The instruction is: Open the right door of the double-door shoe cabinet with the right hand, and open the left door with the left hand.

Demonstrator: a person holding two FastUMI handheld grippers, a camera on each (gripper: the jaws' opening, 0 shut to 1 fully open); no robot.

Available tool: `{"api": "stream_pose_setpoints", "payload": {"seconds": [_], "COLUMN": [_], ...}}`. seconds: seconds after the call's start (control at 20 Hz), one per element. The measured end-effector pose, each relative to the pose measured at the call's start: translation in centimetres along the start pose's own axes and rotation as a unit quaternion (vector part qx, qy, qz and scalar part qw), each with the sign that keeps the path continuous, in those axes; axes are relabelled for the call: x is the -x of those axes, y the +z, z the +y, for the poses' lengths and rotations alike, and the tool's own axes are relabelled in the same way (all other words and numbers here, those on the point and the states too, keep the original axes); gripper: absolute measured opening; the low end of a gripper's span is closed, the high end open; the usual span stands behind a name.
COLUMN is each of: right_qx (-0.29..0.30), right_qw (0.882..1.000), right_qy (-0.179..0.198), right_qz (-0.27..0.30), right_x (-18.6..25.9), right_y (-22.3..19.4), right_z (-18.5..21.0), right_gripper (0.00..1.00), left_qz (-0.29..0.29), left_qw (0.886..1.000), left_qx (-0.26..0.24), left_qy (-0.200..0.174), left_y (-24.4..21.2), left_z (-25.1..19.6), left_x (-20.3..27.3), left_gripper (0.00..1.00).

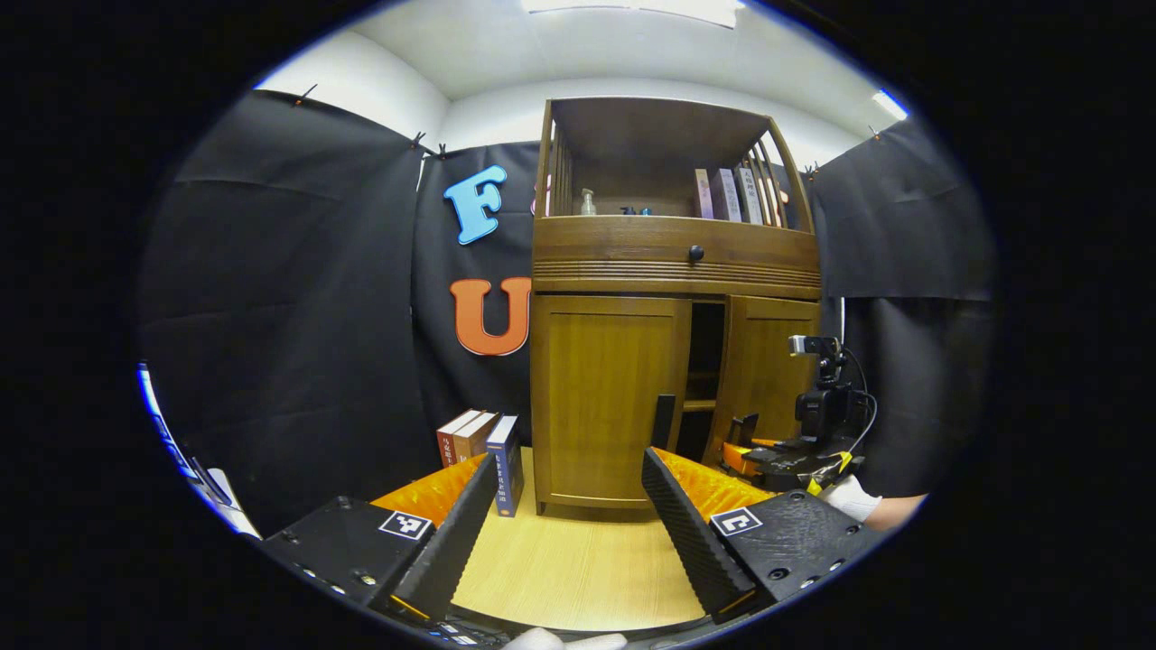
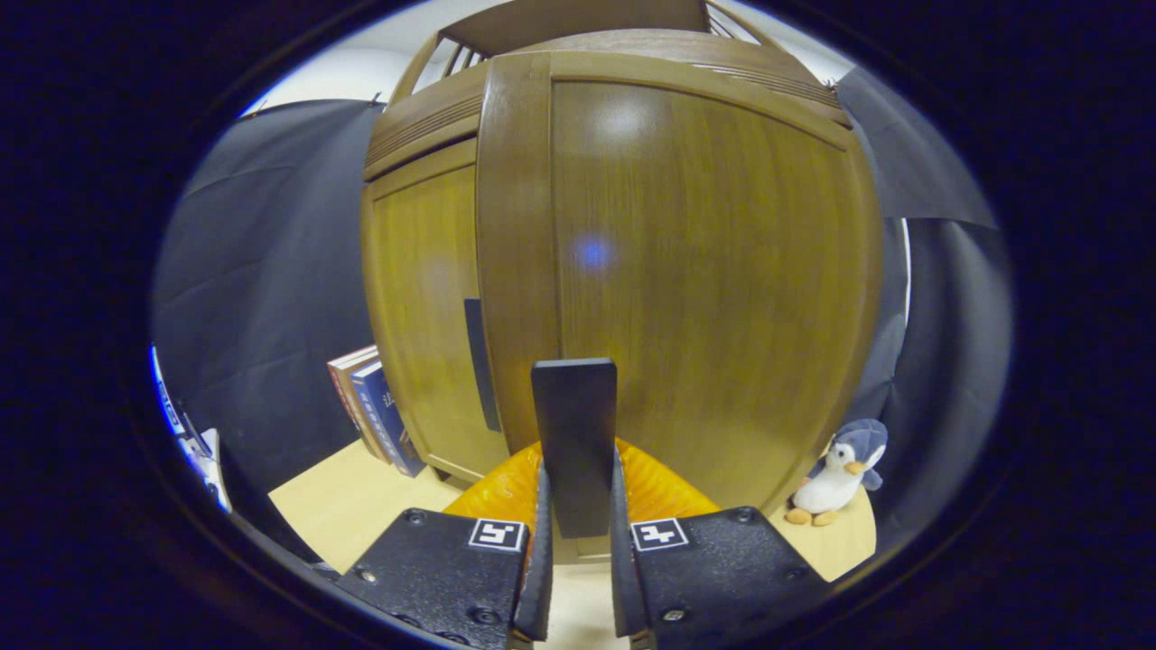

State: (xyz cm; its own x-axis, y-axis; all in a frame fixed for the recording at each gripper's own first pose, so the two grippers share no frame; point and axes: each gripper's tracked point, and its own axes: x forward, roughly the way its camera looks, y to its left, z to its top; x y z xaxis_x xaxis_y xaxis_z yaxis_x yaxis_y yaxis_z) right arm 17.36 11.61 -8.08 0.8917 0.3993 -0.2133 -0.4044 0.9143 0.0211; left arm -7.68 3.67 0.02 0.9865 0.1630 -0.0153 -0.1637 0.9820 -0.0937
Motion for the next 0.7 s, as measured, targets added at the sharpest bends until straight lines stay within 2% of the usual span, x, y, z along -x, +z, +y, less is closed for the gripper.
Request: {"api": "stream_pose_setpoints", "payload": {"seconds": [0.35,0.45,0.7], "right_qx": [-0.010,-0.014,-0.026], "right_qw": [1.000,1.000,0.998], "right_qy": [-0.011,-0.020,-0.050], "right_qz": [0.001,0.003,-0.001], "right_x": [5.3,6.8,9.9], "right_y": [-1.7,-2.0,-3.1], "right_z": [-2.2,-3.0,-5.0], "right_gripper": [0.29,0.31,0.28], "left_qz": [-0.007,-0.007,-0.008], "left_qw": [1.000,1.000,0.999], "left_qx": [-0.006,-0.004,-0.001], "left_qy": [-0.022,-0.028,-0.049], "left_y": [-0.2,-0.3,-0.4], "left_z": [-0.1,-0.2,-1.1], "left_x": [0.7,0.6,0.3], "left_gripper": [0.96,0.96,0.97]}}
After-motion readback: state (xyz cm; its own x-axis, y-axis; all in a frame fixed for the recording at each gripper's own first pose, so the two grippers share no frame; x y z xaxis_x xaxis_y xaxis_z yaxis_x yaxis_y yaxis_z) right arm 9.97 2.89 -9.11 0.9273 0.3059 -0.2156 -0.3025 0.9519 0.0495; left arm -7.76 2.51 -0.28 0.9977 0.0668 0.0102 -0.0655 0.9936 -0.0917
